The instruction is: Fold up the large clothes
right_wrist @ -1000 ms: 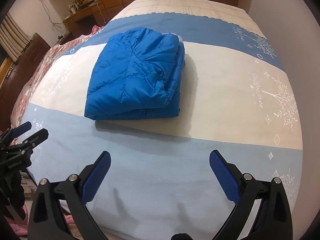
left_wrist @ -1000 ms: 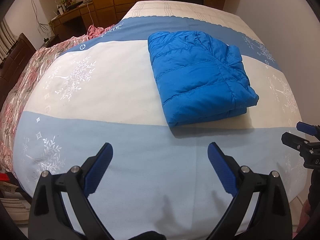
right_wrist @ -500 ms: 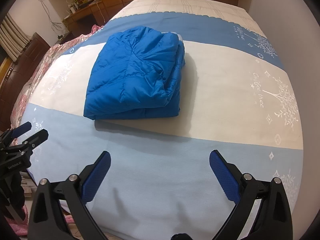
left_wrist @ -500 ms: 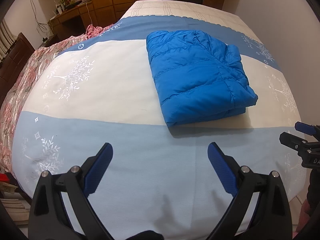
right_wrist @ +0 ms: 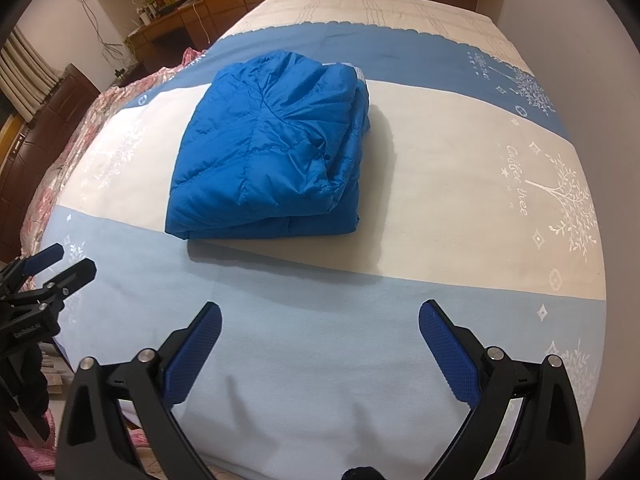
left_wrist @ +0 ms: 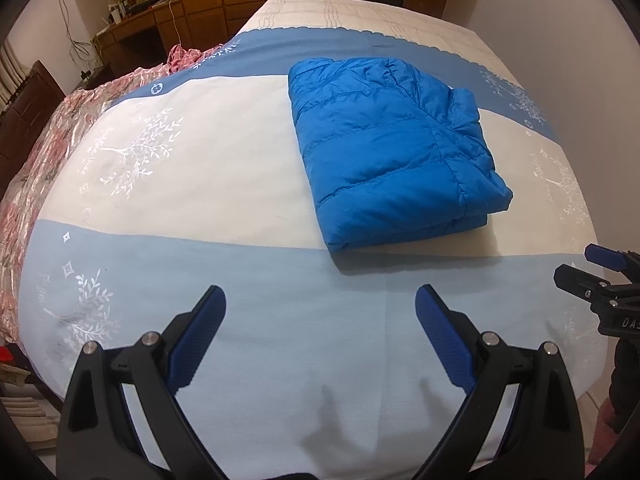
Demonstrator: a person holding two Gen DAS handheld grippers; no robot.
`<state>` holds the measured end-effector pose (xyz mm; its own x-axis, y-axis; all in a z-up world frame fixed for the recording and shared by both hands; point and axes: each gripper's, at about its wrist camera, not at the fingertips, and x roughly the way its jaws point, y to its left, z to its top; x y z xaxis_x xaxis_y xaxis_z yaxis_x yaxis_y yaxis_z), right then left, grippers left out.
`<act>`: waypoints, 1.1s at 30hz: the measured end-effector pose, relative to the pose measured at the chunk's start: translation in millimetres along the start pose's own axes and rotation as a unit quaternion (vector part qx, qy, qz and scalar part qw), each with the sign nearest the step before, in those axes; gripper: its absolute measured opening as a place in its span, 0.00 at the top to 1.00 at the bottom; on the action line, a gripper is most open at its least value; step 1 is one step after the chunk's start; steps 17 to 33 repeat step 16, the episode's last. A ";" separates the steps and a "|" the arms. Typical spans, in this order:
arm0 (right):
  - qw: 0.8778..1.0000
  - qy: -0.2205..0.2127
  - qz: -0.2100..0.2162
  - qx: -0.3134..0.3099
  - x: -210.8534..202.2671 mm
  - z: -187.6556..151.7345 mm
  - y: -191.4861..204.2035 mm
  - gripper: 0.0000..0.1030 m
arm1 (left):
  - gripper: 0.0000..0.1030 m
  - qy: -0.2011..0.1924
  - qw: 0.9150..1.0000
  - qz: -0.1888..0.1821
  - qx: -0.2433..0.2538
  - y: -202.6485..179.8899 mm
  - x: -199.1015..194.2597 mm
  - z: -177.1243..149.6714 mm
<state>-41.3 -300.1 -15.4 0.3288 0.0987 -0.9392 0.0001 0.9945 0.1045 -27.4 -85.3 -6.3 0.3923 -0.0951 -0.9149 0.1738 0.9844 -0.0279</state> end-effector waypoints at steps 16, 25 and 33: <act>1.000 0.003 0.000 0.003 4.7 1.9 -3.1 0.04 | 0.08 0.005 1.000 0.007 0.003 -0.8 2.4 1.6; 1.000 0.003 0.000 0.003 4.7 1.9 -3.1 0.04 | 0.08 0.005 1.000 0.007 0.003 -0.8 2.4 1.6; 1.000 0.003 0.000 0.003 4.7 1.9 -3.1 0.04 | 0.08 0.005 1.000 0.007 0.003 -0.8 2.4 1.6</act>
